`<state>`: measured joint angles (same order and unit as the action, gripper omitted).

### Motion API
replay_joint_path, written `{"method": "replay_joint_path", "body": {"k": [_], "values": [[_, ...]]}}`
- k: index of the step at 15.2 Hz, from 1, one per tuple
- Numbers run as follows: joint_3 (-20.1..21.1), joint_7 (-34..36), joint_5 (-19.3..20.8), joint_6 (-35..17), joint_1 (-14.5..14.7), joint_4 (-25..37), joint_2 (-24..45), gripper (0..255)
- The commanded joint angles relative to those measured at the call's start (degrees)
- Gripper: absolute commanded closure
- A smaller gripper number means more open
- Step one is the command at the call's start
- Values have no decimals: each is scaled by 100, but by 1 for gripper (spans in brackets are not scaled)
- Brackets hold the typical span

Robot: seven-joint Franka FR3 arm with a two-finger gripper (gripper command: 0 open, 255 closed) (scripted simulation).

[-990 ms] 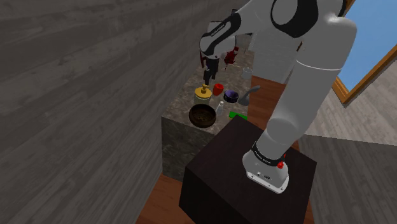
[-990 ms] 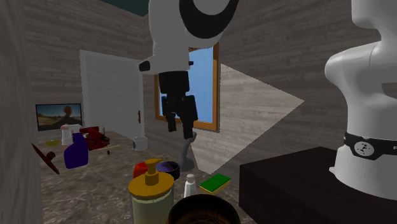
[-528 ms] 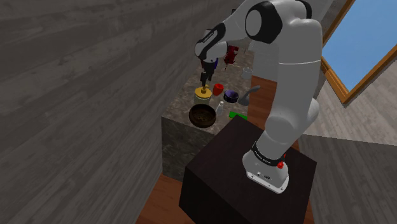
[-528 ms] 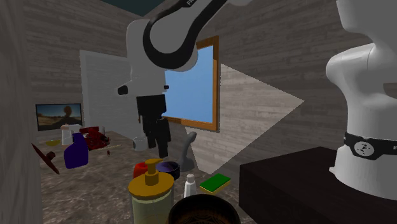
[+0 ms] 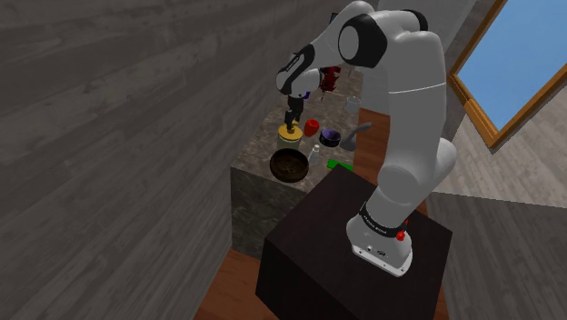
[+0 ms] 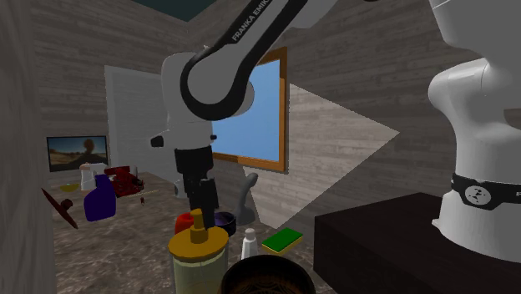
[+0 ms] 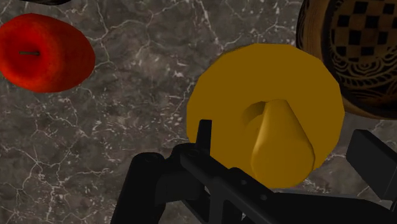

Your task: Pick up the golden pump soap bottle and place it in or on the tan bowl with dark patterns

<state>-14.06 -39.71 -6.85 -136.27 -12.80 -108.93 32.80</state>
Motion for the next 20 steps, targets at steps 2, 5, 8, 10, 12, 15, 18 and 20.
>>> {"method": "replay_joint_path", "body": {"k": [2,5,8,10,12,15,18,20], "values": [[17,-24,-25,-85,-25,8,91,0],[17,-24,-25,-85,-25,9,91,0],[17,-24,-25,-84,-25,9,91,0],[17,-24,-25,-84,-25,9,91,255],[17,-23,-25,-84,-24,10,91,255],[17,-24,-25,-84,-25,10,92,255],[17,-24,-25,-85,-25,9,91,255],[-8,-10,6,18,-6,-5,-27,255]]}}
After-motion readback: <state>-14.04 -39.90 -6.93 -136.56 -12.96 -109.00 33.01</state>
